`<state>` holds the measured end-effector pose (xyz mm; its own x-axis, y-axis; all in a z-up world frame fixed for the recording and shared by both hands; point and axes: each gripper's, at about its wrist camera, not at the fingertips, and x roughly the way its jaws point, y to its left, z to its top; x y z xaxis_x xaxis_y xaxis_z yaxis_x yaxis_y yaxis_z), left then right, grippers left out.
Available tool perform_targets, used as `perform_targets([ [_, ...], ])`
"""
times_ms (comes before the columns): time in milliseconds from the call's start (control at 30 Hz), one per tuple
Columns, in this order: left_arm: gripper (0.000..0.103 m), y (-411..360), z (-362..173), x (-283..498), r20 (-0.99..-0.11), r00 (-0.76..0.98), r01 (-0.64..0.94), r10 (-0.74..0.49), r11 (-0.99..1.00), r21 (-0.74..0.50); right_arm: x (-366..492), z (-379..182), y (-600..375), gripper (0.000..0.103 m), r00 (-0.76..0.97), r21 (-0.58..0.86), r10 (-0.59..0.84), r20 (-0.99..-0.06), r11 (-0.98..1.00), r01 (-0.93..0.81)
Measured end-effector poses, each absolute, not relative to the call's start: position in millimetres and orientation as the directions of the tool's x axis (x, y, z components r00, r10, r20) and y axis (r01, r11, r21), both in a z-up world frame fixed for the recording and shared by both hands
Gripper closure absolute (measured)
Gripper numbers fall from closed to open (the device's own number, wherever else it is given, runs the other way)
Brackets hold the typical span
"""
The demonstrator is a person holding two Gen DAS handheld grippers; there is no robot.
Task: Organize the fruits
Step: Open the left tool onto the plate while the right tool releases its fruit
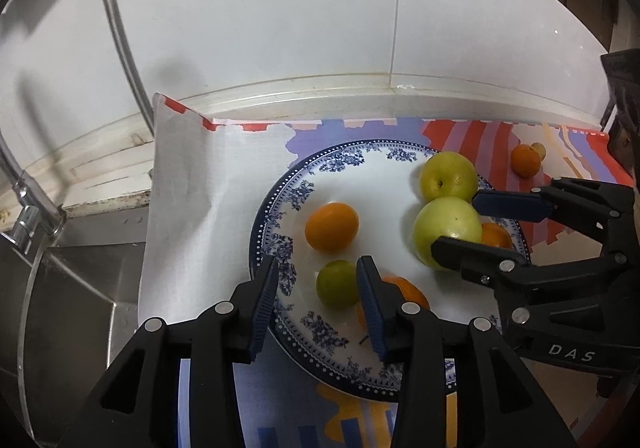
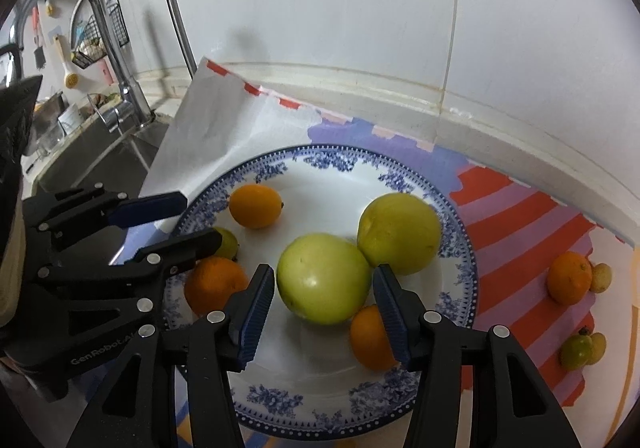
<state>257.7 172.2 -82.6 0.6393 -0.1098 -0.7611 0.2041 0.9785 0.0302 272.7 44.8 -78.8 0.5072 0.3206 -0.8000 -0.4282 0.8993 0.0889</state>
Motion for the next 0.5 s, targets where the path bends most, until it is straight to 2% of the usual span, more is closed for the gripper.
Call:
perform_targets([
  [133, 0.057, 173, -72, 249, -0.749, 0.656, 0.169, -0.092, 0.985, 0.027, 265, -68, 40, 0.05, 0.533, 0.083, 0.32, -0.783, 0.904, -0.42],
  [267, 0.056, 169, -56, 235, -0.722, 0.686, 0.158, -0.088, 0.987, 0.029, 254, -55, 33, 0.05, 0.562, 0.078, 0.317, -0.764, 0.91, -0.407],
  [500, 0.044, 157, -28, 210, -0.667, 0.74, 0.148, -0.089, 0.988, 0.033, 232, -27, 15, 0.05, 0.62, 0.071, 0.314, -0.719, 0.92, -0.385],
])
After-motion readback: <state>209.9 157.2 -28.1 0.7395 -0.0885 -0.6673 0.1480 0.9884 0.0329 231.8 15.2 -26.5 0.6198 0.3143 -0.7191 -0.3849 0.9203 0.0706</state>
